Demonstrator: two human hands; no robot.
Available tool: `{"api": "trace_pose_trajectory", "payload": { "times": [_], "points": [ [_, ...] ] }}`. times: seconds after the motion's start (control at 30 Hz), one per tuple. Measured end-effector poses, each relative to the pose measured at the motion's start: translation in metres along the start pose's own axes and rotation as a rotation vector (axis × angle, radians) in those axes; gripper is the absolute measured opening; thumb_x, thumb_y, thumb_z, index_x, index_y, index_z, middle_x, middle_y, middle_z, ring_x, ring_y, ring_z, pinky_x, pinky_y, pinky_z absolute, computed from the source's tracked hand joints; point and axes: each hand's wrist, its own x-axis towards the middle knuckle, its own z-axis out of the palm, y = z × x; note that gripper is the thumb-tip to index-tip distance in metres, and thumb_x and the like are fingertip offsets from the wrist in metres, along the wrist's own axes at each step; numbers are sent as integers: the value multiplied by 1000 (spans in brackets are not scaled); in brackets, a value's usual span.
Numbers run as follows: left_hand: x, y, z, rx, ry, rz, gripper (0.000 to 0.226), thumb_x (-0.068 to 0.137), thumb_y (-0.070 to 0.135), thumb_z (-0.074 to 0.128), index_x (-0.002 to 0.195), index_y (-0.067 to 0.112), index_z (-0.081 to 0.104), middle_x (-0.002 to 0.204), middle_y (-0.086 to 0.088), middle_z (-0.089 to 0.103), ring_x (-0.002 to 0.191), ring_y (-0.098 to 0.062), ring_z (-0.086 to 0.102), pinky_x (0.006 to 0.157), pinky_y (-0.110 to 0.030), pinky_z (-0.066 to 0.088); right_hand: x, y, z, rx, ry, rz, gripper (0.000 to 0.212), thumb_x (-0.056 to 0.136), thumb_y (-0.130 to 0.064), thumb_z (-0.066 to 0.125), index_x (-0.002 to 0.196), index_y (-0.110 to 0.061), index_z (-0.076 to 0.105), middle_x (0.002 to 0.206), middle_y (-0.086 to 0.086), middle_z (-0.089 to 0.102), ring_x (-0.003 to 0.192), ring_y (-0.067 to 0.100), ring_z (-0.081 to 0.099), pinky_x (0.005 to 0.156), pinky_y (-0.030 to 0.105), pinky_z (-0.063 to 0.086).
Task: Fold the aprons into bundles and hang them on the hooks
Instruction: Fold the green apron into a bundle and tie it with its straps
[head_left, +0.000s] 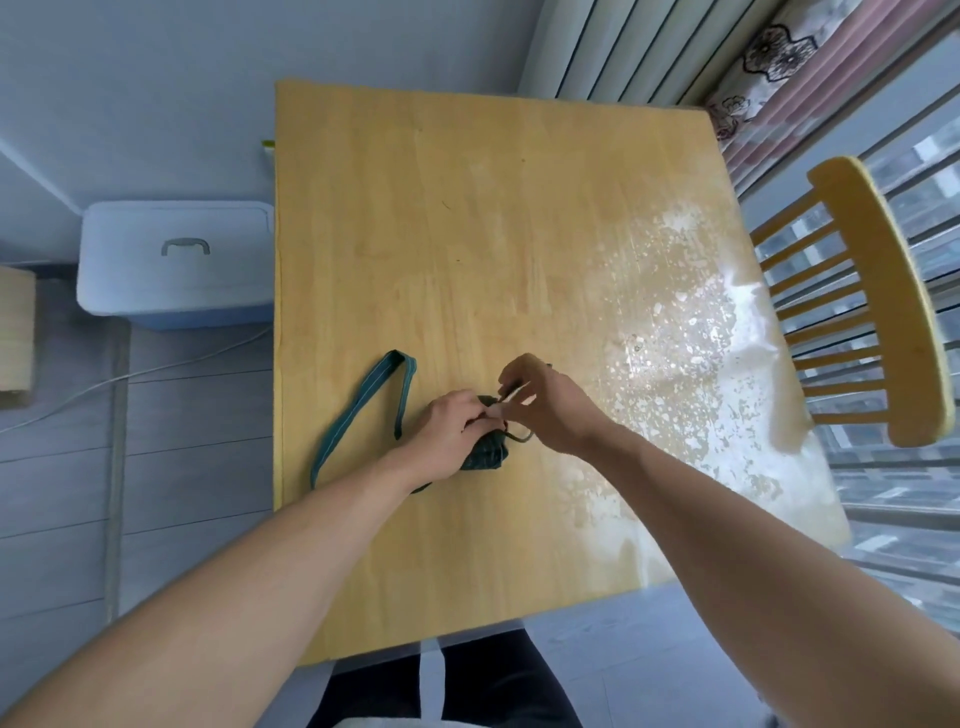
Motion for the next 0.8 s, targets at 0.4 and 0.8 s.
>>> {"api": "trace_pose_trajectory", "payload": {
  "times": [0.4, 0.8],
  "points": [
    [-4, -11, -2, -44, 145, 83, 33, 106, 31, 48, 105, 12, 76, 93, 2, 70, 88, -13, 66, 84, -40, 55, -18, -8, 1, 105, -21, 134, 20, 93, -35, 72, 88, -16, 74, 86, -5, 76, 88, 17, 72, 81, 32, 57],
    [-6, -2, 8, -127, 228, -38, 39, 106, 21, 42, 70, 26, 57, 82, 8, 56, 78, -17, 58, 68, -32, 45, -37, -23, 27, 348, 62, -136, 14, 97, -6, 66, 92, -18, 61, 89, -1, 73, 85, 16, 70, 79, 31, 57]
  ]
}}
